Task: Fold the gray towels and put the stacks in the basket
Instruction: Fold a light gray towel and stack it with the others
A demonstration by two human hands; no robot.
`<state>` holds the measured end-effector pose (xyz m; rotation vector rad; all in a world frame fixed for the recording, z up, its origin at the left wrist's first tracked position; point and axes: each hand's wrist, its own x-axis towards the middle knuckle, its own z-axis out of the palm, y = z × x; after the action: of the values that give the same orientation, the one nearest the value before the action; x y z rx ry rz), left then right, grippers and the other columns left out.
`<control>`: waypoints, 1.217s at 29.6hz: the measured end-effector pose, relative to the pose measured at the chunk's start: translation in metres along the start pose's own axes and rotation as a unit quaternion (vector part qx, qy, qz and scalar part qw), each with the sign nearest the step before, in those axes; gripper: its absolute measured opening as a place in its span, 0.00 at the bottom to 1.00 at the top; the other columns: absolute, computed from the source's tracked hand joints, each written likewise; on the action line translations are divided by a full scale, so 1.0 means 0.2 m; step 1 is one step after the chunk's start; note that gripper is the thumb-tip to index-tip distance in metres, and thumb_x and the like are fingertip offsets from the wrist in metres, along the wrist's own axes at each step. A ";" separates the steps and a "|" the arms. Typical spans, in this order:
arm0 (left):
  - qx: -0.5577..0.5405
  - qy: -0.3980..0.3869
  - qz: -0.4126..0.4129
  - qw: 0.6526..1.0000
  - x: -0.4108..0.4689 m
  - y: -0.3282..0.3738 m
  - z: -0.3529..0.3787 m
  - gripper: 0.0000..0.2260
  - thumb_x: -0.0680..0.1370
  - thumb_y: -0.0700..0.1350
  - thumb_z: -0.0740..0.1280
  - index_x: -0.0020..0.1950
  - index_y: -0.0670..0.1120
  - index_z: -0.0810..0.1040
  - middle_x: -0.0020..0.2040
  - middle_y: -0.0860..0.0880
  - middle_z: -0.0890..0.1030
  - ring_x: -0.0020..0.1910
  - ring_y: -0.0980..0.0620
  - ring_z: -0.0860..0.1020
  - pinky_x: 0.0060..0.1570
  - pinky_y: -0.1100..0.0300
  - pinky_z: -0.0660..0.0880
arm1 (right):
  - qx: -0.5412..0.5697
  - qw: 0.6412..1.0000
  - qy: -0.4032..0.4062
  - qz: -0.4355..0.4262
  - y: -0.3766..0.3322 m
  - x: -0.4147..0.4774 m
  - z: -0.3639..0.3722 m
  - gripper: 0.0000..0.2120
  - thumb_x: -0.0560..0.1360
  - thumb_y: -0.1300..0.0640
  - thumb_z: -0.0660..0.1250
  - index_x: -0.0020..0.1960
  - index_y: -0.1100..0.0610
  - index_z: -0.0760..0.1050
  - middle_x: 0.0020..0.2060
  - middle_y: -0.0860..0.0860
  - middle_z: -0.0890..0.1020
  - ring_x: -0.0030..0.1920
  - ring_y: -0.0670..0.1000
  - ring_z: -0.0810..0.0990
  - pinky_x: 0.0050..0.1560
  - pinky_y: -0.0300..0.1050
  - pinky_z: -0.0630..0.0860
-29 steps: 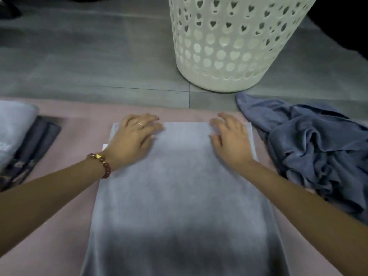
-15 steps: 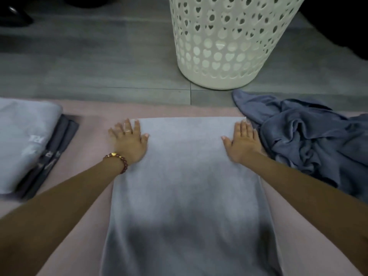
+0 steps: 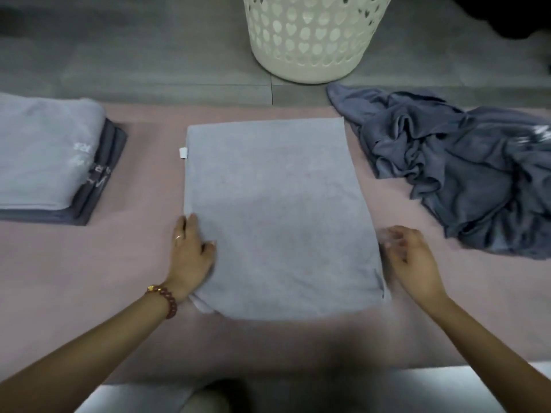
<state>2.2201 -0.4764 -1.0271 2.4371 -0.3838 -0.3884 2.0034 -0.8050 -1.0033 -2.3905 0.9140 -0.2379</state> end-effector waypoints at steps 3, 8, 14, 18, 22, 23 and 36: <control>-0.060 0.074 -0.013 0.995 -0.11 0.02 -0.02 0.18 0.70 0.38 0.68 0.58 0.35 0.69 0.50 0.39 0.75 0.51 0.40 0.74 0.51 0.52 0.69 | 0.102 0.991 -0.033 0.084 -0.05 -0.20 0.00 0.04 0.77 0.58 0.64 0.48 0.58 0.76 0.41 0.54 0.80 0.44 0.56 0.78 0.41 0.35 0.70; -0.114 0.050 -0.064 0.990 -0.25 0.02 0.00 0.25 0.72 0.40 0.69 0.66 0.35 0.65 0.54 0.39 0.73 0.54 0.40 0.74 0.59 0.45 0.73 | 0.074 0.988 -0.039 0.132 0.00 -0.43 0.10 0.13 0.71 0.46 0.70 0.42 0.55 0.74 0.35 0.53 0.78 0.36 0.52 0.77 0.38 0.45 0.71; -0.057 0.032 -0.079 0.995 -0.38 0.00 0.05 0.21 0.74 0.39 0.68 0.66 0.37 0.69 0.64 0.36 0.64 0.66 0.38 0.63 0.68 0.51 0.61 | 0.094 0.982 0.002 0.164 -0.03 -0.54 0.09 0.05 0.75 0.55 0.68 0.45 0.54 0.72 0.33 0.49 0.77 0.38 0.54 0.76 0.42 0.48 0.71; -0.096 0.037 -0.151 0.983 -0.41 0.00 0.03 0.23 0.73 0.38 0.68 0.66 0.38 0.66 0.64 0.35 0.65 0.66 0.39 0.62 0.68 0.49 0.61 | 0.159 0.967 0.059 0.191 -0.07 -0.51 0.11 0.03 0.76 0.61 0.64 0.44 0.55 0.73 0.37 0.54 0.78 0.41 0.55 0.75 0.43 0.45 0.69; -0.146 0.034 -0.148 0.978 -0.38 -0.07 -0.01 0.19 0.71 0.43 0.68 0.59 0.41 0.68 0.56 0.36 0.74 0.57 0.35 0.72 0.57 0.42 0.72 | 0.236 0.952 0.106 0.162 -0.11 -0.47 0.10 0.08 0.78 0.65 0.58 0.44 0.60 0.75 0.38 0.53 0.77 0.41 0.51 0.74 0.40 0.37 0.68; -0.161 0.030 -0.139 0.977 -0.38 -0.09 -0.01 0.17 0.72 0.41 0.67 0.58 0.41 0.67 0.54 0.36 0.75 0.55 0.36 0.74 0.55 0.42 0.74 | 0.266 0.945 0.109 0.155 -0.12 -0.46 0.09 0.09 0.79 0.65 0.57 0.47 0.59 0.76 0.39 0.50 0.78 0.41 0.47 0.74 0.40 0.32 0.70; -0.164 -0.054 -0.105 0.979 -0.52 -0.10 -0.01 0.05 0.74 0.37 0.69 0.41 0.36 0.76 0.34 0.45 0.75 0.35 0.50 0.70 0.34 0.60 0.65 | 0.415 0.901 0.090 0.092 -0.16 -0.32 -0.05 0.13 0.79 0.69 0.56 0.49 0.52 0.71 0.35 0.46 0.78 0.35 0.40 0.76 0.41 0.35 0.74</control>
<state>2.1292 -0.4222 -1.0207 2.1423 -0.0961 -0.6244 1.9703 -0.7475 -0.9755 -1.4997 0.8763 -0.6388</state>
